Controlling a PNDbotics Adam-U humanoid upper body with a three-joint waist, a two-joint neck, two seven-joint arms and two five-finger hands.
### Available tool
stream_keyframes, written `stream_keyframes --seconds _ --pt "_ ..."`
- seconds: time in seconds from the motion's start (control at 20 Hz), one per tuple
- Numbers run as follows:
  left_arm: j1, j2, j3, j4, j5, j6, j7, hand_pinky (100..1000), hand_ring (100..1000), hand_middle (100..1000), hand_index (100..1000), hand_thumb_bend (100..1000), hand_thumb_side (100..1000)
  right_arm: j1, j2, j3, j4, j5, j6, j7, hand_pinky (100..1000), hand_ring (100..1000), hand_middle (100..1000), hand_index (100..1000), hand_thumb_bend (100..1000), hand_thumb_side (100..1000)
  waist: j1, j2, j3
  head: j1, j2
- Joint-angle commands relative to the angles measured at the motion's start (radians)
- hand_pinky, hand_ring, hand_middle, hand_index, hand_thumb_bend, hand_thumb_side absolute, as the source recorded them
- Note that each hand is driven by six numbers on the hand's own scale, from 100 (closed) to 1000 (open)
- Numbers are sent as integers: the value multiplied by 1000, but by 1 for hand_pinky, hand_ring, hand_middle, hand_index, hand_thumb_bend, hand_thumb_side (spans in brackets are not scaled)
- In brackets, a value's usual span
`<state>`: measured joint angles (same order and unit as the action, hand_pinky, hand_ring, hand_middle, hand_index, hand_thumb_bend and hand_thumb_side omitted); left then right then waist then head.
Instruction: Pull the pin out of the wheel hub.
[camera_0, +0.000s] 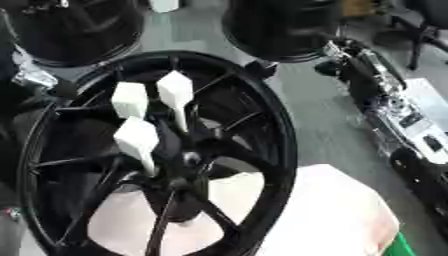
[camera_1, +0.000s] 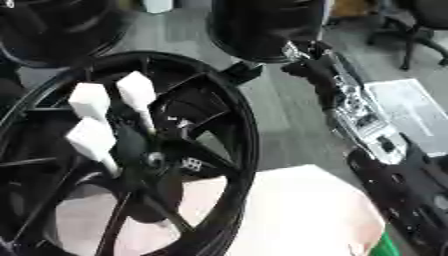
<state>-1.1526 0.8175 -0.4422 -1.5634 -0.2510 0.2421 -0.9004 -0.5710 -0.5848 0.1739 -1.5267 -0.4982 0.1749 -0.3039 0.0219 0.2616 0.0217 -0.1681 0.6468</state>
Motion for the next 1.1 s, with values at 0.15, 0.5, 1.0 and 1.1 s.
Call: stream_keyframes --seconds 0.15,0.5,1.0,1.1 --pt "-16 30 30 -21 7 10 -7 869 833 802 867 651 334 -12 -25 -5 -16 -3 0 0 789 602 646 790 468 487 -3 -29 2 -1 -14" --pt "-13 29 22 -21 12 8 -7 872 836 804 867 662 290 -14 -26 -3 -17 -3 2 0 788 602 646 790 466 487 -4 -30 2 1 -13" --pt "-46 -39 -101 109 -49 -63 -7 883 849 813 850 628 131 -17 -23 1 -18 -2 4 2 788 601 646 789 463 488 -4 -29 -2 7 -20" --pt "-54 -57 -116 136 -44 -75 -7 885 852 817 865 633 142 -17 -21 2 -17 -2 4 3 788 601 646 789 462 489 -4 -28 -3 7 -18"
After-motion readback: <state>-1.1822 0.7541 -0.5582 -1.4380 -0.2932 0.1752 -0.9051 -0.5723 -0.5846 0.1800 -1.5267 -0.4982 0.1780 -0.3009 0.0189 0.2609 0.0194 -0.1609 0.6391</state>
